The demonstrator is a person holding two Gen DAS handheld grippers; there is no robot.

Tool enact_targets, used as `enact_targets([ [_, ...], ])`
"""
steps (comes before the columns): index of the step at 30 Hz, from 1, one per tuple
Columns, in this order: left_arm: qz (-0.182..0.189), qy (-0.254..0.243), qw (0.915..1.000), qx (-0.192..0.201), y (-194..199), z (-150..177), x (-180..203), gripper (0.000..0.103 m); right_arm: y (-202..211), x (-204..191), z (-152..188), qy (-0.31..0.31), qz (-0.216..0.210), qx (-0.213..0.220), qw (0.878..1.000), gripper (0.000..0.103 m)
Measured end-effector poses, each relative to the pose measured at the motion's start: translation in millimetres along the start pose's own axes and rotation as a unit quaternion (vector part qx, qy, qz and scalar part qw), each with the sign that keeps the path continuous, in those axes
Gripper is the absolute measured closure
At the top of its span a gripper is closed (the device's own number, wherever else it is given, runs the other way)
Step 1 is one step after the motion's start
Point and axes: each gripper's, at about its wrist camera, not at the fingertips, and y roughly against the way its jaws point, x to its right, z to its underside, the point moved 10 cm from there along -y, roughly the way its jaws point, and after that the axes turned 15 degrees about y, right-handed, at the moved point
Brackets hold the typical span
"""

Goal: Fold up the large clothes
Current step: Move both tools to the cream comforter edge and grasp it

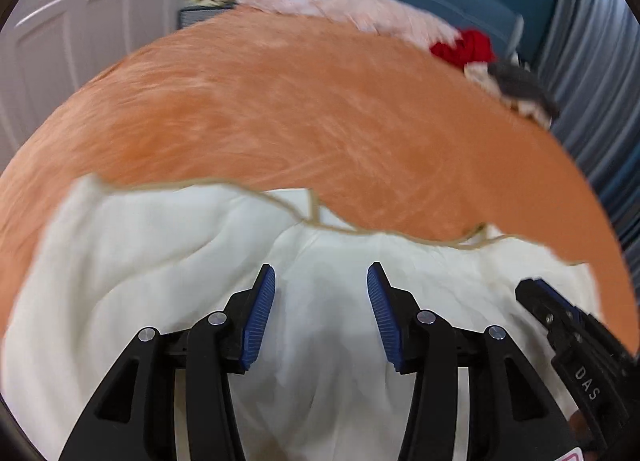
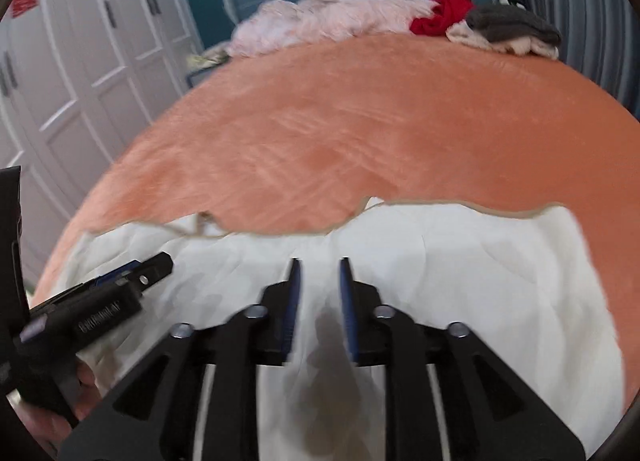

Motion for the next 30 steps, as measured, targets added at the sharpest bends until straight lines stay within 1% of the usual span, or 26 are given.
enact_targets([
  [1,-0.001,0.001,1.0,0.001,14,6,-4,0.056,8,-4,5,0.011,-0.003,-0.004,1.0,0.075],
  [3,-0.012,-0.014,0.9998,-0.004,31,23,-7,0.052,21,-18,19,0.027,-0.025,-0.024,0.999,0.075],
  [6,-0.013,-0.029,0.9993,-0.017,42,44,-6,0.052,32,-37,40,0.039,-0.039,-0.045,0.997,0.075],
  [9,-0.021,-0.036,0.9985,-0.035,40,68,-6,0.052,31,-52,63,0.051,-0.041,-0.07,0.995,0.078],
  [13,-0.057,-0.072,0.9955,-0.022,32,85,-8,0.052,23,-54,80,0.055,-0.03,-0.085,0.994,0.079],
  [16,-0.067,-0.078,0.9946,-0.016,25,88,-10,0.052,18,-55,85,0.057,-0.024,-0.087,0.994,0.079],
  [18,-0.068,-0.076,0.9948,-0.009,23,89,-11,0.052,14,-54,87,0.057,-0.021,-0.084,0.995,0.08],
  [23,-0.078,-0.091,0.9927,0.014,20,92,-10,0.053,11,-53,91,0.051,-0.025,-0.072,0.996,0.081],
  [30,-0.083,-0.094,0.9918,0.025,17,92,-8,0.053,8,-53,90,0.049,-0.024,-0.067,0.996,0.082],
])
